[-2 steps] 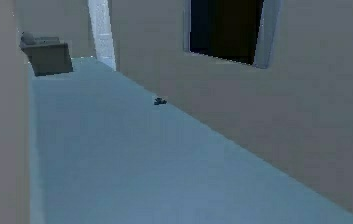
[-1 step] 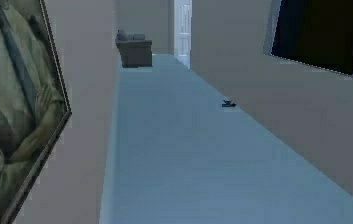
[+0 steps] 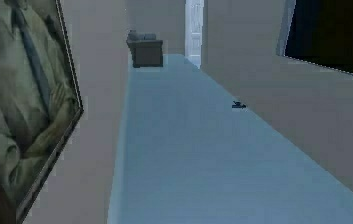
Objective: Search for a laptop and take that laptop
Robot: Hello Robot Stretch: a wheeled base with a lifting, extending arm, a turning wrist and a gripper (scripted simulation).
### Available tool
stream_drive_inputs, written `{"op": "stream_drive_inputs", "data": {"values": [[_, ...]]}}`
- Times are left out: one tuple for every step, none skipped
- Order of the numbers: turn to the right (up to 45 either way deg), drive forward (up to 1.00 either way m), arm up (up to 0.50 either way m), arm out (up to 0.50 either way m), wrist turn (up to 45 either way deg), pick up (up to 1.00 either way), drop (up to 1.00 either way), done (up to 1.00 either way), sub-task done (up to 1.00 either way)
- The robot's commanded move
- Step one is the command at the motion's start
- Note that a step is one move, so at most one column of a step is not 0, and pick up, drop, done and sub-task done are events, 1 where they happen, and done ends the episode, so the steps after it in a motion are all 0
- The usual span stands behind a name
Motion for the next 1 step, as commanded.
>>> {"op": "stream_drive_inputs", "data": {"values": [[0.0,1.0,0.0,0.0,0.0,0.0,0.0,0.0,0.0]]}}
